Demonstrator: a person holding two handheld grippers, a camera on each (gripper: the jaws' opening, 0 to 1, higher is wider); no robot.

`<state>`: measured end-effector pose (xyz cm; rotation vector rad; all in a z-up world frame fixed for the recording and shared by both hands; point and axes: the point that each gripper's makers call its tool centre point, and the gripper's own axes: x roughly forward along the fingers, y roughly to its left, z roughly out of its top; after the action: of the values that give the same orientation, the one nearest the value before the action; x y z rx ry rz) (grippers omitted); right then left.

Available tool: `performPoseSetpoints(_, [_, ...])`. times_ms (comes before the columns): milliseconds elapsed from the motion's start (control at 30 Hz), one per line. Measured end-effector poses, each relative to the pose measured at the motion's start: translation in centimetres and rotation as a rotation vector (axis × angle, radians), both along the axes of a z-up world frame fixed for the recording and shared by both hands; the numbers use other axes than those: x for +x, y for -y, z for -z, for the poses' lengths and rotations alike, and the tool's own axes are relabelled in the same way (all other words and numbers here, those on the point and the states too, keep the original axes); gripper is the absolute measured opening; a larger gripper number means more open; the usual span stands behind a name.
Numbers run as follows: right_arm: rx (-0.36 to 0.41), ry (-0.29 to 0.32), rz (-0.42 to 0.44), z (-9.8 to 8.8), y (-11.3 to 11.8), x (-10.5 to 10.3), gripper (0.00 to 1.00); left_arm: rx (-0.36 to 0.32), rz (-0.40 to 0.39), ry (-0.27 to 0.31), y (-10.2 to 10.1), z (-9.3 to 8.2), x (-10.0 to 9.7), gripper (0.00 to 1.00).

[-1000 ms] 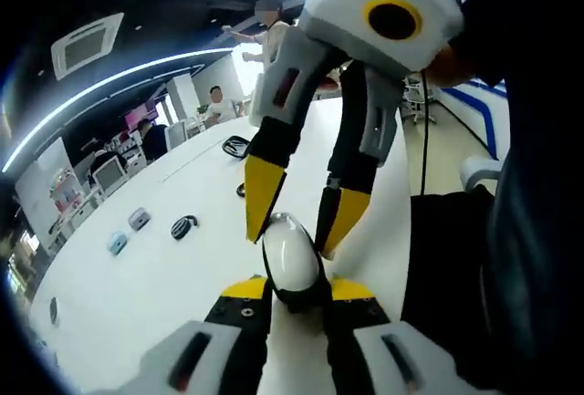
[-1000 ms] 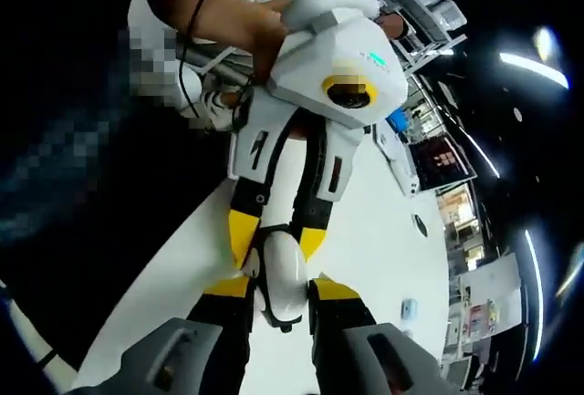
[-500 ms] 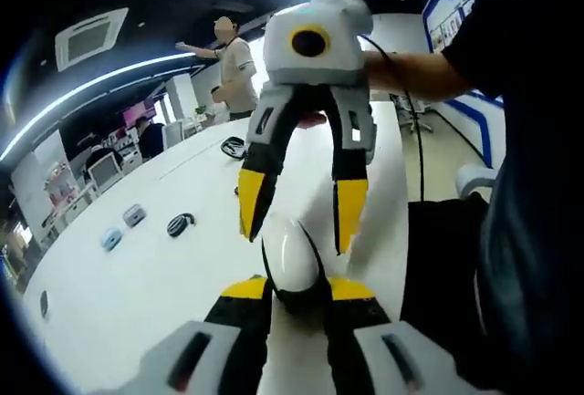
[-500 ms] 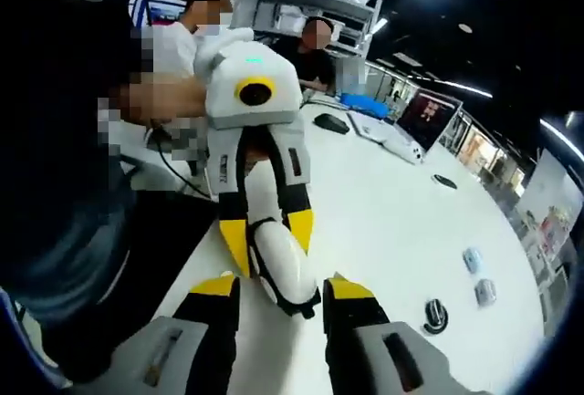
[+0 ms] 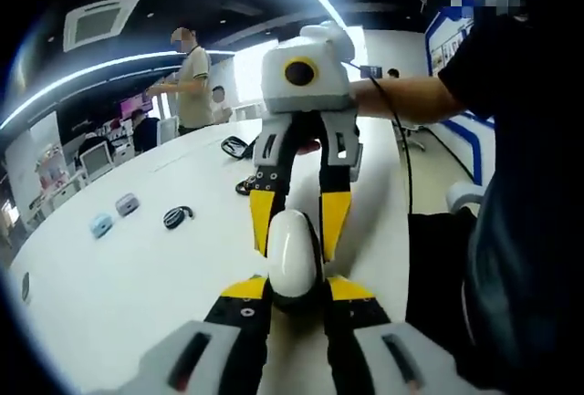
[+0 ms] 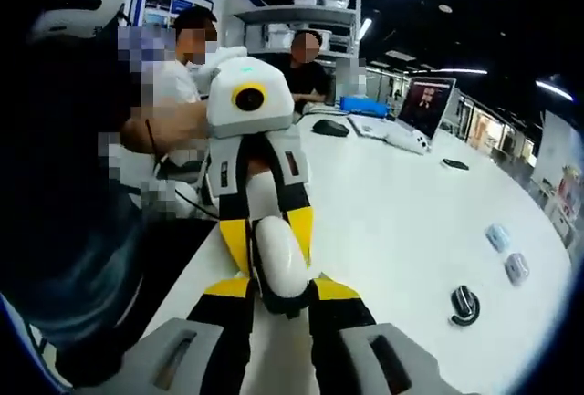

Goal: Pick up the earbuds from the table and place the earbuds into the earbud case

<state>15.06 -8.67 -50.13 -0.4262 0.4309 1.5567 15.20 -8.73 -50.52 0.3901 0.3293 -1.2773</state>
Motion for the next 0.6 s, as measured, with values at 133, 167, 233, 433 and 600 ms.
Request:
performPoseSetpoints(133, [0.032,-0.088,0.033,-0.2,0.1,-0.3,0.2,-0.028,-0.009,-0.024,-0.3,0.0,0.3,0.25])
performPoseSetpoints(167, [0.039,-0.1,0.037,-0.3,0.2,-0.3,0.19,-0.036,-0.009,-0.031,-0.3,0.0,0.2,0.25])
performPoseSetpoints(233, [0.067,-0.149,0.062,-0.6,0.2,-0.4,0.19,-0.058,-0.018,-0.043,-0.4,-0.2,0.3,0.26])
performPoseSetpoints(433, [0.139,-0.288,0.145,-2.1,0.7,-0.1,0.19,-0.142,-0.048,-0.037,-0.5,-1.8,0.6,0.28])
performPoseSetpoints(600, [0.184,-0.368,0.209,-3.6,1.6,0.7,0.18,-0.141,-0.093,0.011,-0.9,-2.3,1.0,0.31])
